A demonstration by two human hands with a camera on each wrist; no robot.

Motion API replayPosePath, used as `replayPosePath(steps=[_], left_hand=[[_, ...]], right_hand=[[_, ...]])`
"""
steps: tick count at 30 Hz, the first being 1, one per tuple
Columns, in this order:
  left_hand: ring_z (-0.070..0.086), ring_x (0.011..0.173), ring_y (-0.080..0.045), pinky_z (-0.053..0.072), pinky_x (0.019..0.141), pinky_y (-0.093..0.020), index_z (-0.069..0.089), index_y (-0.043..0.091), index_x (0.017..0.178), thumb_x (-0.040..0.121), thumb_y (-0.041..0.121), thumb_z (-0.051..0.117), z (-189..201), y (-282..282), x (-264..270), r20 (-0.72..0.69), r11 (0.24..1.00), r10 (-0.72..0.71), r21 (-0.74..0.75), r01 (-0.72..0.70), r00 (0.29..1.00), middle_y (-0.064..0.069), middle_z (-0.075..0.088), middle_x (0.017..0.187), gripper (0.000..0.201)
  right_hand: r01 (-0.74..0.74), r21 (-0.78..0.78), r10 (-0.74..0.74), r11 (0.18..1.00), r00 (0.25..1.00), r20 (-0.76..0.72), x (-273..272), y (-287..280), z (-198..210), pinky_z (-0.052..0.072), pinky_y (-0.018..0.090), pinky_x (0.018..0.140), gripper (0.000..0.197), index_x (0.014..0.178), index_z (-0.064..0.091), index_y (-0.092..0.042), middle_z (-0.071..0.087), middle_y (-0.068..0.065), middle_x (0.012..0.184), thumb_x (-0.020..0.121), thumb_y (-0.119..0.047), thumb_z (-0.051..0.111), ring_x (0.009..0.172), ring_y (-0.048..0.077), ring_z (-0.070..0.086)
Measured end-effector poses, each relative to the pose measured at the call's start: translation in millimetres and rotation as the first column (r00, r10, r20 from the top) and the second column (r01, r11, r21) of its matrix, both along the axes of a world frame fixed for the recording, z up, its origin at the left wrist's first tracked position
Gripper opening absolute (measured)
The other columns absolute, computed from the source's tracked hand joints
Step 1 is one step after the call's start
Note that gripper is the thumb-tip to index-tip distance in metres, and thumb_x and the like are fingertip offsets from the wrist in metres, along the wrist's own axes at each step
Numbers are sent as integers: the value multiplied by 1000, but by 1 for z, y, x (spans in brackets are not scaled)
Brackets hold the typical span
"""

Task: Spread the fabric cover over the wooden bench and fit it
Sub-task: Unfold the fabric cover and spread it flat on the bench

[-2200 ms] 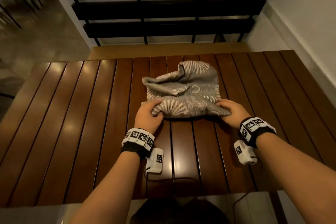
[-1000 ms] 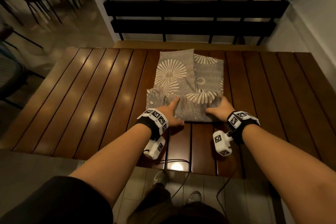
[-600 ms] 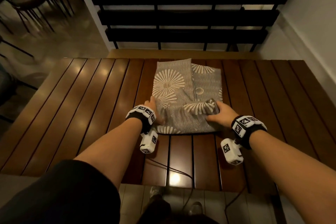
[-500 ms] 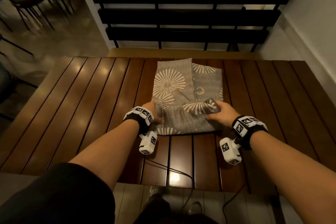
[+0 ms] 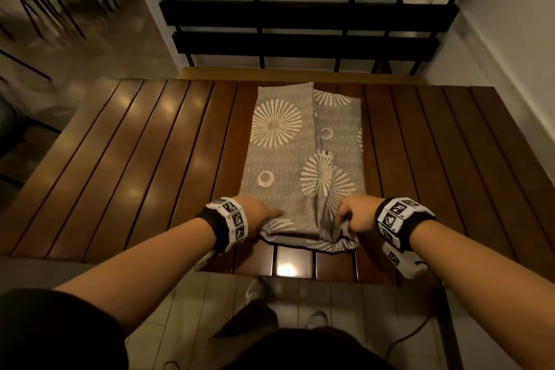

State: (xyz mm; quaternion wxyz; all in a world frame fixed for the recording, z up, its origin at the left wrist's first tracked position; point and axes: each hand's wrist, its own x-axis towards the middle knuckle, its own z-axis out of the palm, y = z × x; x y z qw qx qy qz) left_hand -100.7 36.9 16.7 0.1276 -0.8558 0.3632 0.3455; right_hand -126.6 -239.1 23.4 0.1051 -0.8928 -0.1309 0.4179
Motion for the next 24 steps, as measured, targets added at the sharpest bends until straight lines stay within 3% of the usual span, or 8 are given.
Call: replayPosePath(steps=[3, 6, 8, 11, 14, 17, 21, 24], left_hand=[[63, 86, -29, 55, 81, -42, -9, 38, 148, 80, 34, 68, -11, 1, -18, -8, 997, 12, 77, -11, 1000, -11, 66, 96, 103], [62, 94, -27, 54, 83, -40, 19, 36, 146, 73, 65, 58, -1, -3, -16, 45, 996, 48, -76, -44, 998, -8, 62, 104, 88], [55, 108, -29, 51, 87, -45, 28, 36, 141, 69, 77, 51, 9, -14, -9, 98, 980, 77, -192, -57, 992, -7, 53, 119, 86], [43, 124, -40, 46, 94, -54, 2, 46, 145, 55, 87, 54, 13, -33, -8, 16, 973, 166, -167, -161, 986, -12, 31, 146, 112], [32, 132, -50, 43, 97, -59, -11, 46, 146, 52, 83, 65, 4, -46, -14, 3, 975, 204, -91, -203, 979, -18, 13, 156, 126], [33, 129, -54, 48, 93, -54, -17, 40, 147, 61, 77, 65, -1, -51, -19, 80, 984, 162, -83, -155, 984, -27, 13, 154, 124], [51, 111, -47, 52, 86, -49, 14, 28, 149, 73, 73, 51, -1, -49, -14, 119, 984, 121, -149, -102, 986, -28, 38, 136, 96], [55, 106, -46, 52, 86, -47, 28, 29, 144, 87, 60, 41, -2, -51, -3, 43, 983, 119, -143, -112, 992, -27, 48, 127, 66]], right_hand=[[13, -63, -10, 998, 999, 48, -5, 8, -1, 52, 30, 74, 25, 89, 73, -21, 66, -4, 83, 77, -12, 53, 83, 18, 61], [21, -86, 0, 996, 970, 244, 3, 17, 3, 46, 33, 65, 14, 75, 61, -18, 63, 6, 80, 83, -22, 50, 74, 23, 56], [57, 15, -59, 998, 926, 372, 16, 25, 5, 41, 30, 68, 11, 86, 60, -18, 64, 8, 97, 86, -21, 49, 86, 25, 58], [173, 103, -199, 979, 910, 364, 37, 36, -1, 45, 33, 85, 36, 123, 52, -16, 48, 11, 128, 88, -26, 54, 112, 31, 55], [295, 25, -290, 955, 913, 288, 49, 43, -16, 44, 40, 101, 60, 137, 43, -15, 37, 15, 143, 85, -40, 59, 123, 35, 48], [263, -35, -237, 964, 915, 327, 51, 46, -24, 45, 40, 99, 57, 128, 51, -17, 41, 16, 135, 81, -46, 61, 119, 36, 50], [194, -80, -160, 978, 936, 314, 58, 44, -17, 47, 35, 88, 43, 120, 57, -16, 46, 14, 121, 83, -38, 60, 105, 32, 55], [243, -69, -221, 968, 946, 238, 75, 41, -8, 47, 34, 81, 30, 112, 64, -11, 55, 16, 117, 90, -29, 56, 98, 29, 60]])
